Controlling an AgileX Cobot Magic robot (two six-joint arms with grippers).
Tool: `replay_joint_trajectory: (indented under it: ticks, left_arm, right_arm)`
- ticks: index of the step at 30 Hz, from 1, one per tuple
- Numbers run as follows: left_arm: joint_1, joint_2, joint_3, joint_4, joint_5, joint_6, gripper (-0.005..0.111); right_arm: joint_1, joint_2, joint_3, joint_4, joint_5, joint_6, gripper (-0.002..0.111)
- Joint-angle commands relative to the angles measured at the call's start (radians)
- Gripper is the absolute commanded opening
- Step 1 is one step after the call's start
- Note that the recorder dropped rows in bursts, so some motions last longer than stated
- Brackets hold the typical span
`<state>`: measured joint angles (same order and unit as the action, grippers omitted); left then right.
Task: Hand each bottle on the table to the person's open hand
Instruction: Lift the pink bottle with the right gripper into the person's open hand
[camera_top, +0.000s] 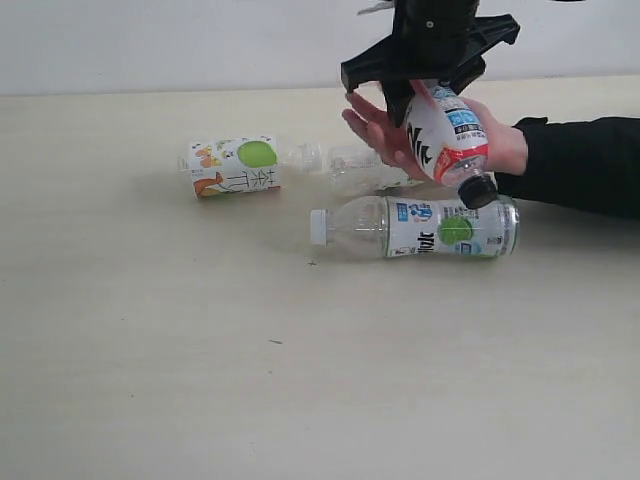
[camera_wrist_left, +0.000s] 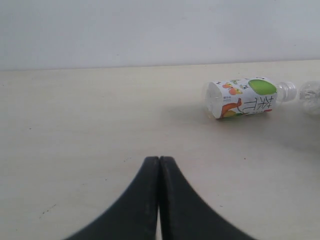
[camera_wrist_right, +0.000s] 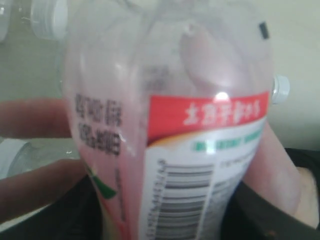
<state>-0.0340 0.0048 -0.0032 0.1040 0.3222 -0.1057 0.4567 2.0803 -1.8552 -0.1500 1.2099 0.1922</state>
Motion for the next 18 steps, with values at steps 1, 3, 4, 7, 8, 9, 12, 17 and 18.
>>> replay_joint_trajectory:
  ticks: [1, 3, 4, 7, 8, 9, 12, 17, 18]
  left_arm:
    - [0.002, -0.005, 0.003, -0.003, -0.003, -0.004, 0.003]
    - [0.002, -0.005, 0.003, -0.003, -0.003, -0.006, 0.003]
    - [0.002, -0.005, 0.003, -0.003, -0.003, -0.006, 0.003]
    - [0.002, -0.005, 0.003, -0.003, -0.003, -0.006, 0.003]
    - [0.002, -0.005, 0.003, -0.003, -0.003, -0.003, 0.003]
    - [0.002, -0.005, 0.003, -0.003, -0.003, -0.003, 0.003]
    - [0.002, -0.005, 0.003, -0.003, -0.003, -0.003, 0.003]
    - [0.002, -0.005, 0.003, -0.003, -0.003, -0.006, 0.003]
    - [0.002, -0.005, 0.003, -0.003, -0.003, -0.006, 0.003]
  right_arm:
    - [-0.006, 0.04, -0.029, -0.029, 0.011, -0.009, 0.0]
    - [-0.006, 0.049, -0.029, -0.033, 0.004, -0.009, 0.0]
    - [-0.006, 0.052, -0.029, -0.038, 0.0, -0.009, 0.0]
    - [-0.006, 0.052, -0.029, -0.061, 0.0, -0.009, 0.0]
    - [-0.006, 0.052, -0.029, -0.067, 0.0, -0.009, 0.001]
    - [-0.006, 0.052, -0.029, -0.069, 0.0, -0.009, 0.002]
    - [-0.006, 0.052, -0.029, -0.069, -0.004, -0.009, 0.007]
    - [-0.006, 0.052, -0.029, -0.079, -0.004, -0.009, 0.024]
    - [-0.006, 0.052, -0.029, -0.079, -0.004, -0.009, 0.029]
